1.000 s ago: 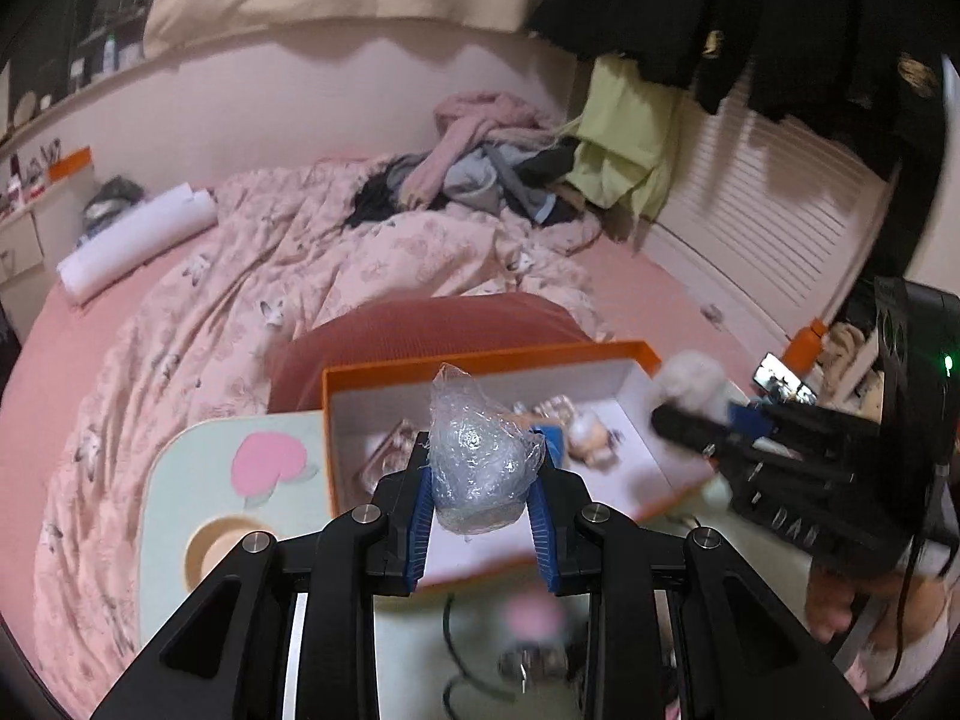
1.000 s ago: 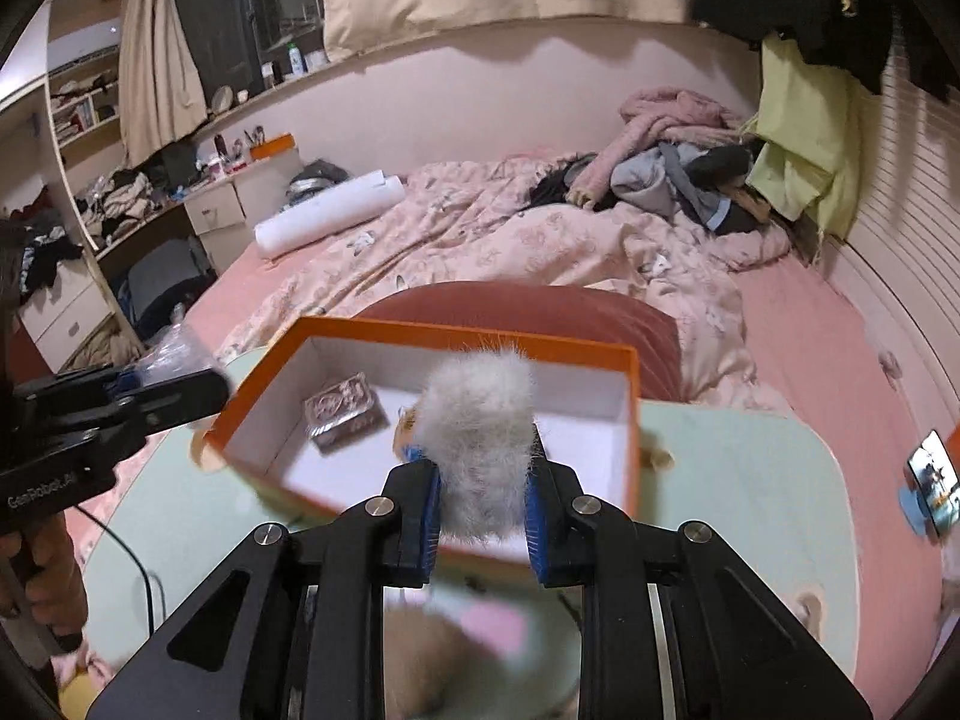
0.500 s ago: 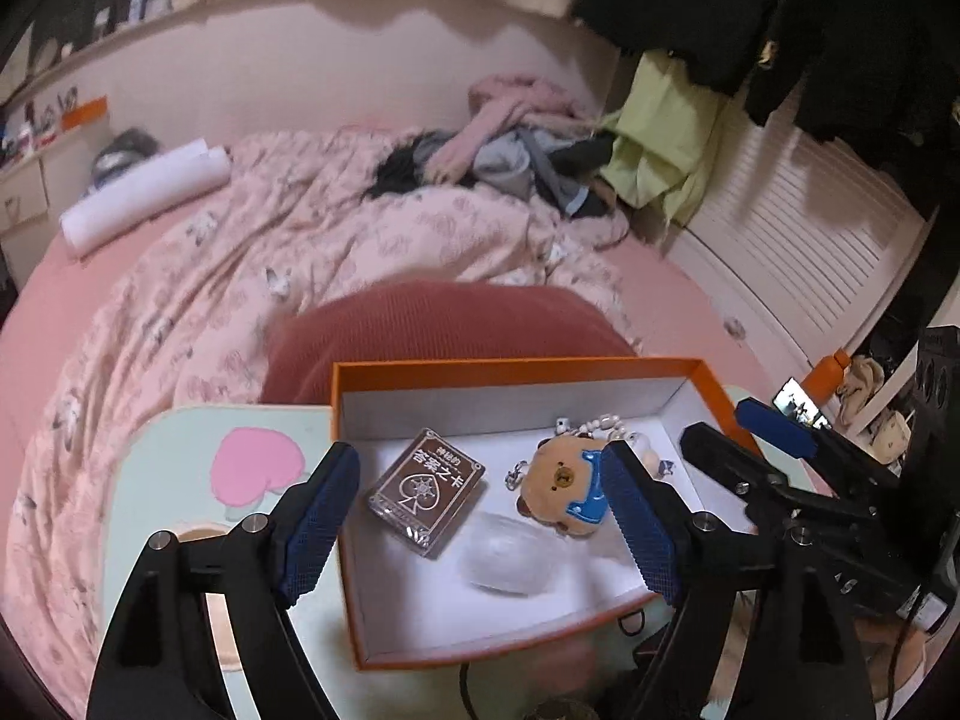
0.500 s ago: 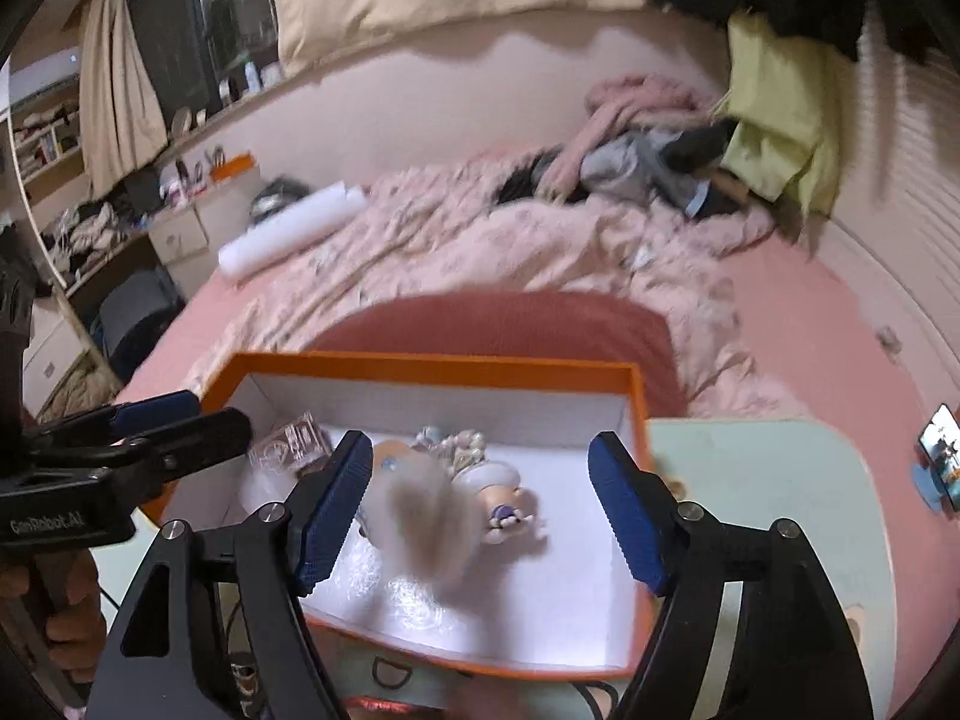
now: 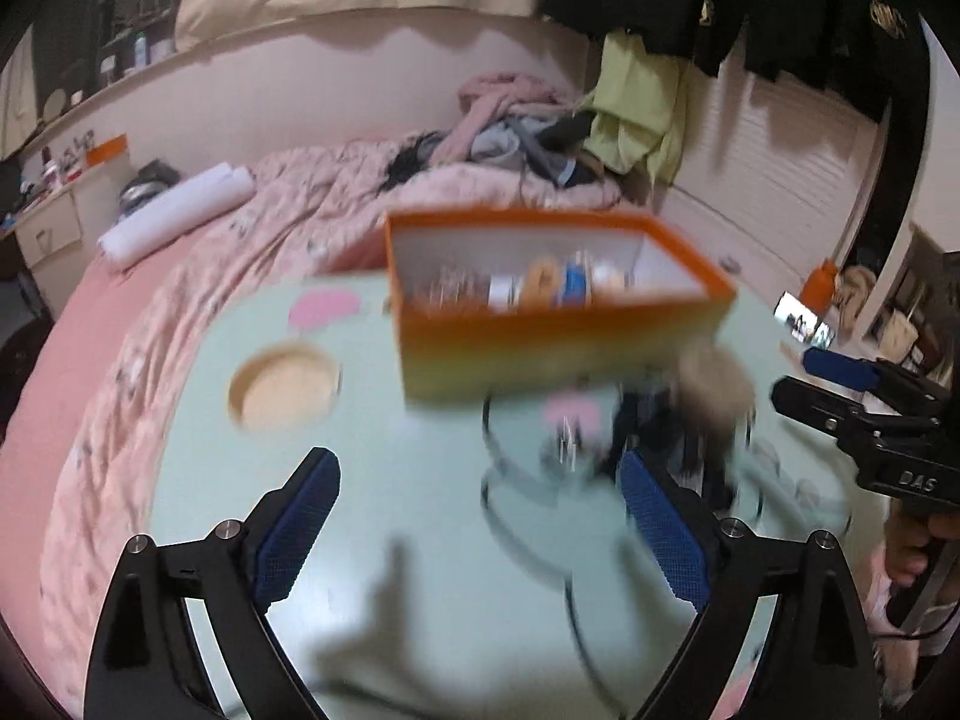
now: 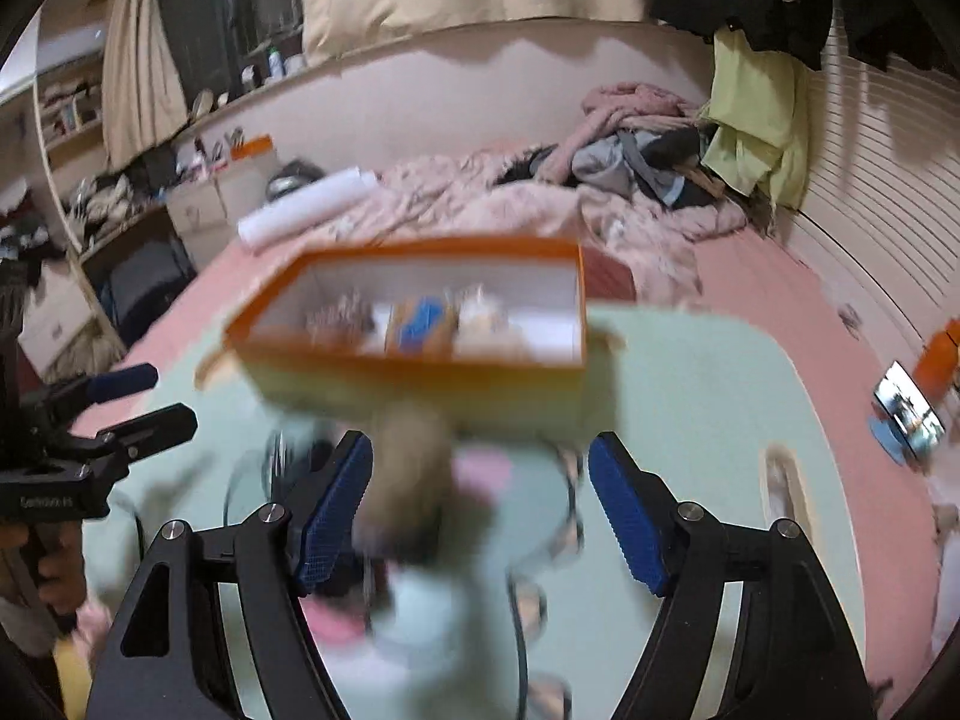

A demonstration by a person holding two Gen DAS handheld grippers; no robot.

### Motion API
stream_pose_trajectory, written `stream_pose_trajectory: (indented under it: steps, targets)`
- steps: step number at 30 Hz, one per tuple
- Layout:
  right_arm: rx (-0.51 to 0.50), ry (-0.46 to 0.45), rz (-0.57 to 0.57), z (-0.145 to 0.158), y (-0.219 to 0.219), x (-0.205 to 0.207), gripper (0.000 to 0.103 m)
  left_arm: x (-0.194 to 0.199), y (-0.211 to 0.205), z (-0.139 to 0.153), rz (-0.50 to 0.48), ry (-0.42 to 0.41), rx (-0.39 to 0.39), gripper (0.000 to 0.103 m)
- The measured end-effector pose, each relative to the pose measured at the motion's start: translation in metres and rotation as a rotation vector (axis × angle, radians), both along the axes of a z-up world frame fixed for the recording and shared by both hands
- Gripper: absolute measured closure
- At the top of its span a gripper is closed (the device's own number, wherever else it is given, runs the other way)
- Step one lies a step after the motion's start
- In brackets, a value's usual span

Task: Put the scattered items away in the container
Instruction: 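Move both open grippers back over the remaining items on the table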

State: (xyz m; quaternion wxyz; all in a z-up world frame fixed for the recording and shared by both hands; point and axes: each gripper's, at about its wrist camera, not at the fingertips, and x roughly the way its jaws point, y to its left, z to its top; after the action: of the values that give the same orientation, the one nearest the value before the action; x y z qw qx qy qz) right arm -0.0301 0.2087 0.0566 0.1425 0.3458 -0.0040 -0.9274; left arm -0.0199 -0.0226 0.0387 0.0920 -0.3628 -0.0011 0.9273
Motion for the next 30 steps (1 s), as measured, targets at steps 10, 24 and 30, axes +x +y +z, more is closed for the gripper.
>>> stream_pose_trajectory:
  steps: [10, 24, 30]
  targets:
    - [0.097, -0.080, -0.006, -0.055, -0.002, 0.037, 0.026, 0.030, 0.011, -0.036, 0.072, -0.015, -0.067, 0.008]
    - [0.089, -0.025, 0.007, -0.065, 0.000, 0.044, 0.000, 0.044, 0.020, -0.051, 0.069, 0.046, -0.097, 0.000]
    - [0.085, -0.010, 0.013, -0.066, 0.000, 0.045, 0.000, 0.043, 0.020, -0.052, 0.066, 0.049, -0.094, 0.000]
